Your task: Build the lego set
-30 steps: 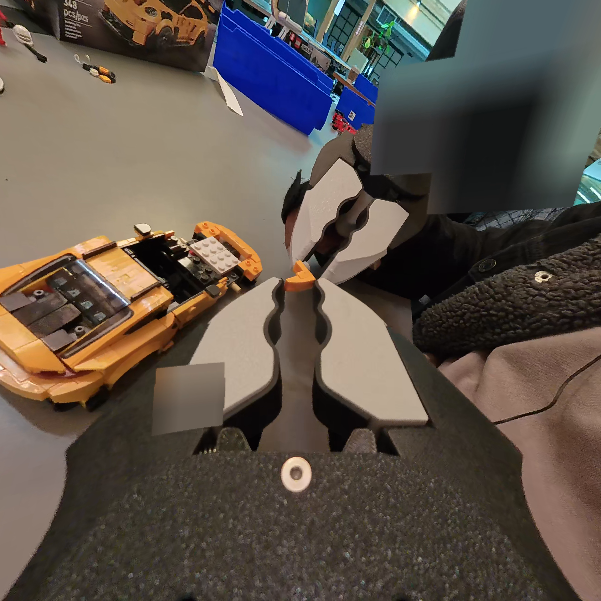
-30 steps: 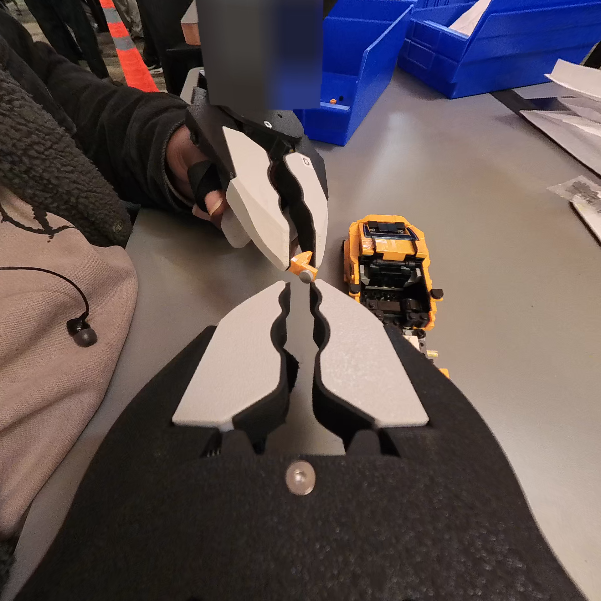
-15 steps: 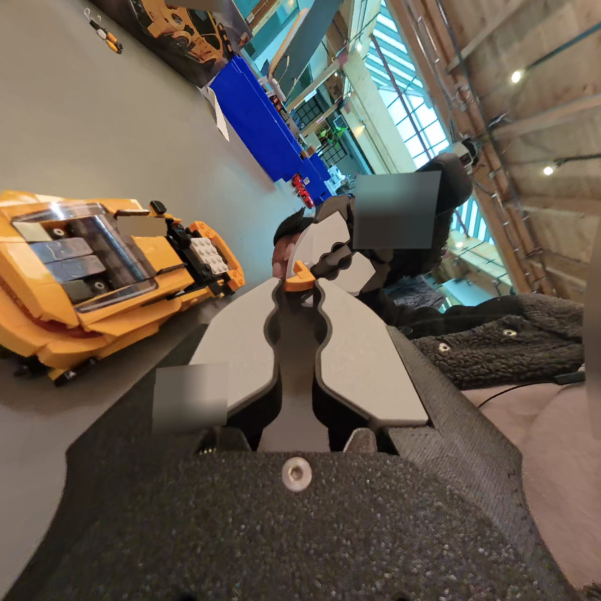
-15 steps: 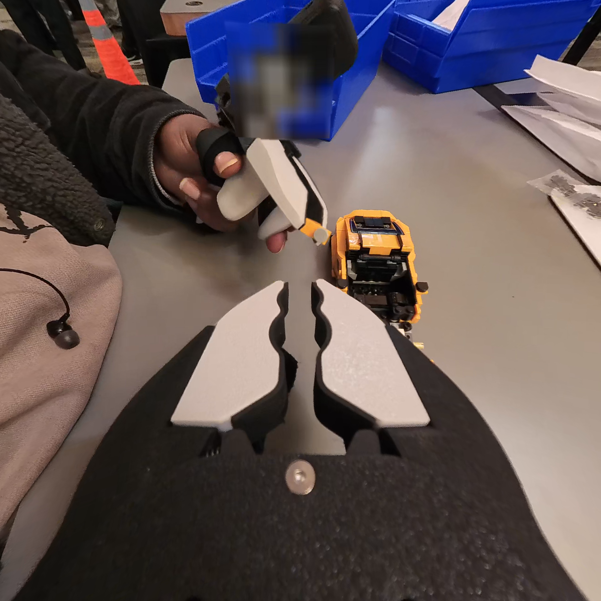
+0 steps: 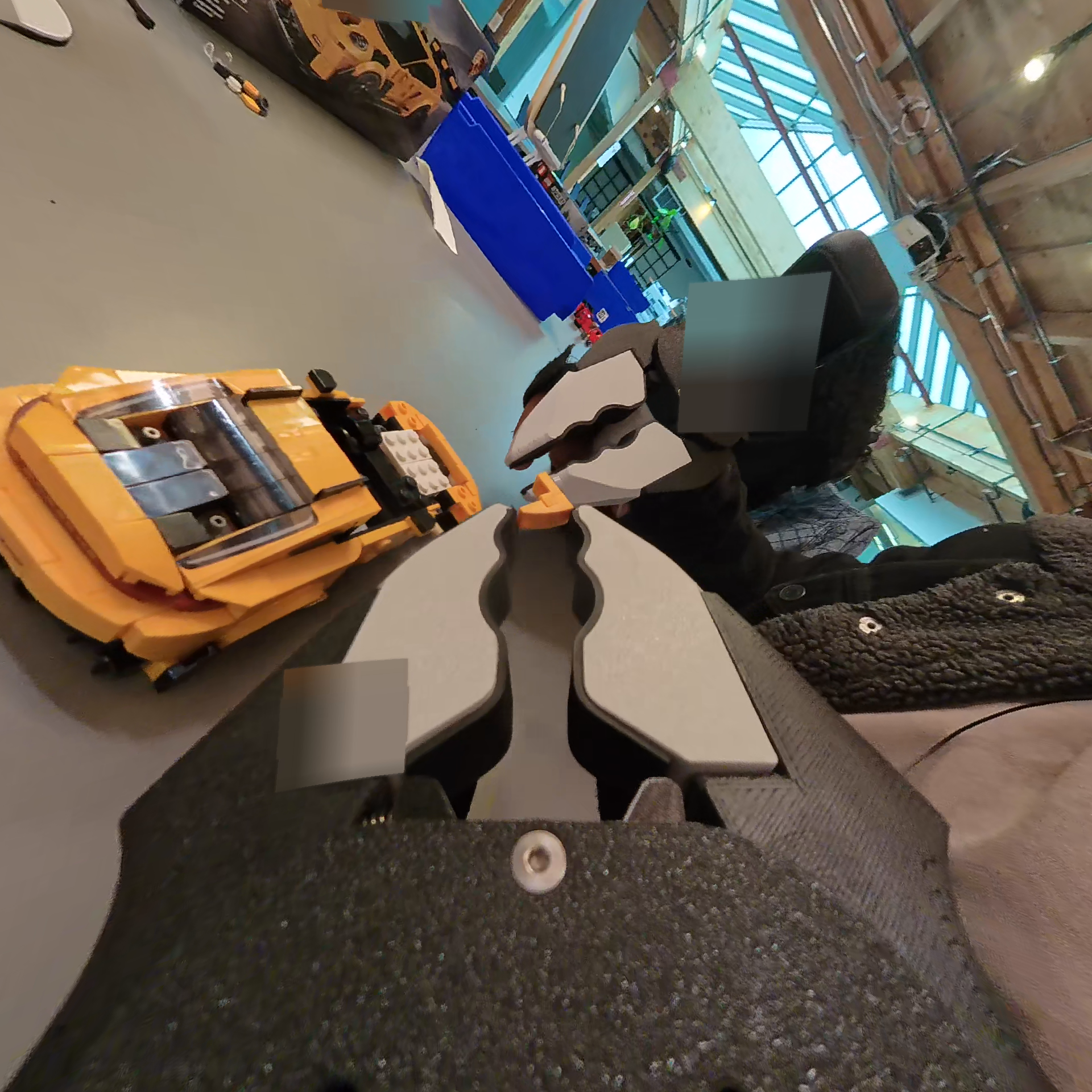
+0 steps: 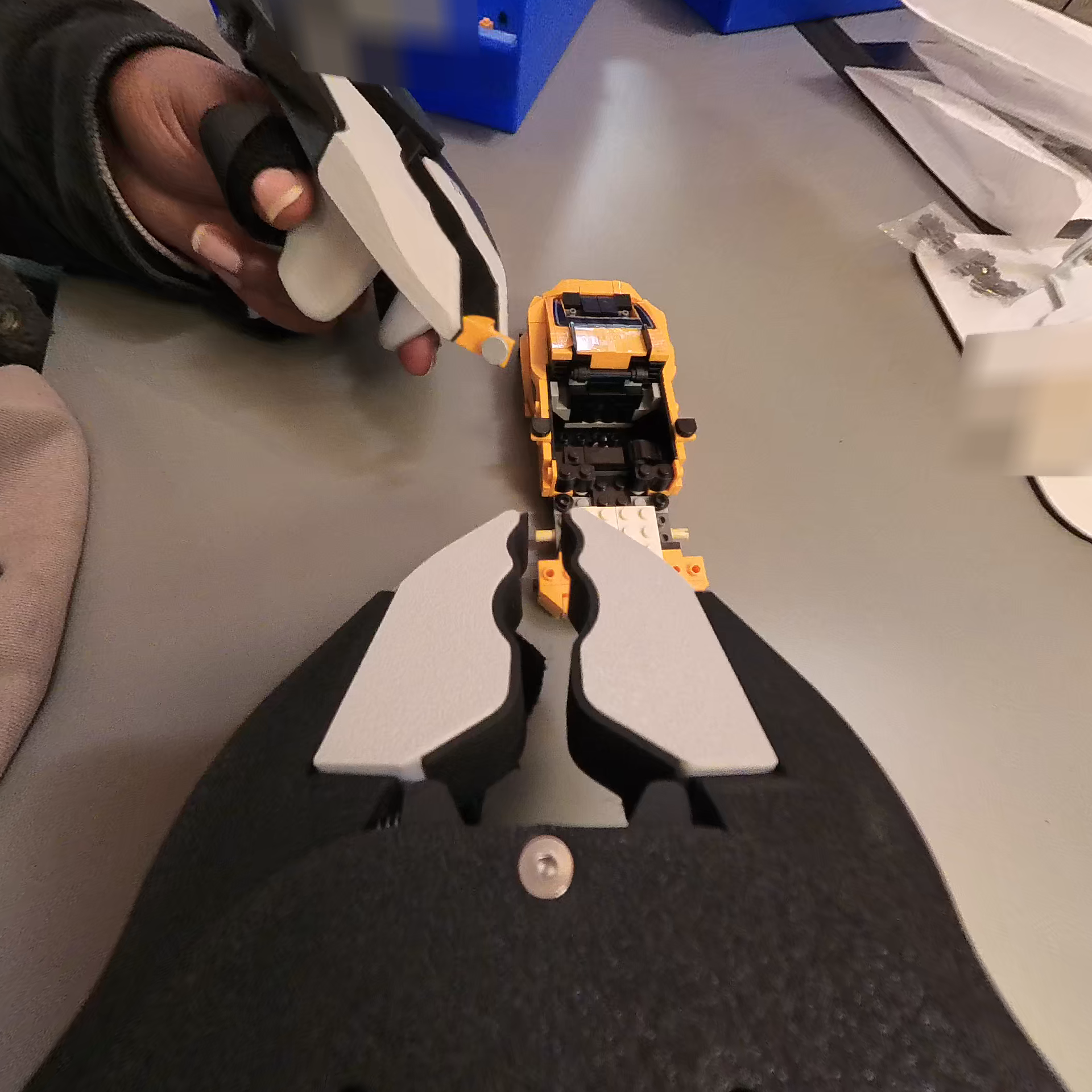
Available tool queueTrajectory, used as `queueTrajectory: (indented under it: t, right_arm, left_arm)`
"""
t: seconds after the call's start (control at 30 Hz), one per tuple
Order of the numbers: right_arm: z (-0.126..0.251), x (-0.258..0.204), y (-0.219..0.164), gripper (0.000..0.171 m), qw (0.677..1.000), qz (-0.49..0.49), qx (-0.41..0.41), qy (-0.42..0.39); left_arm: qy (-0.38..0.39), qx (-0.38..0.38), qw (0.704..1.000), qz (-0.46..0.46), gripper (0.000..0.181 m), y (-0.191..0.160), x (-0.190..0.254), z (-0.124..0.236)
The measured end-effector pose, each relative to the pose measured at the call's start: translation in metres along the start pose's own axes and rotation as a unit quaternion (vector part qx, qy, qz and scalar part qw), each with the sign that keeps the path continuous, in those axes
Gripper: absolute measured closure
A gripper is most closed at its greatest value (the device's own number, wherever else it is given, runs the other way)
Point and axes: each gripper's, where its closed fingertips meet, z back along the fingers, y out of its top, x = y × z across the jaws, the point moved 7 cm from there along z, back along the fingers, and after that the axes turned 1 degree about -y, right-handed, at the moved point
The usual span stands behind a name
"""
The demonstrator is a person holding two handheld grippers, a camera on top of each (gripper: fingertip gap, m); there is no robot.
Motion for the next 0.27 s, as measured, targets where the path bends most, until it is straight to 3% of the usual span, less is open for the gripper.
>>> queueTrajectory:
  t: [0.27]
  right_arm:
    - [-0.0065,-0.0043,-0.0024,0.160,1.000,0.015,-0.015,-0.001]
  left_arm:
    - [0.066,-0.035,0.993,-0.094,0.165,-0.0050,0.0012,-0.0043]
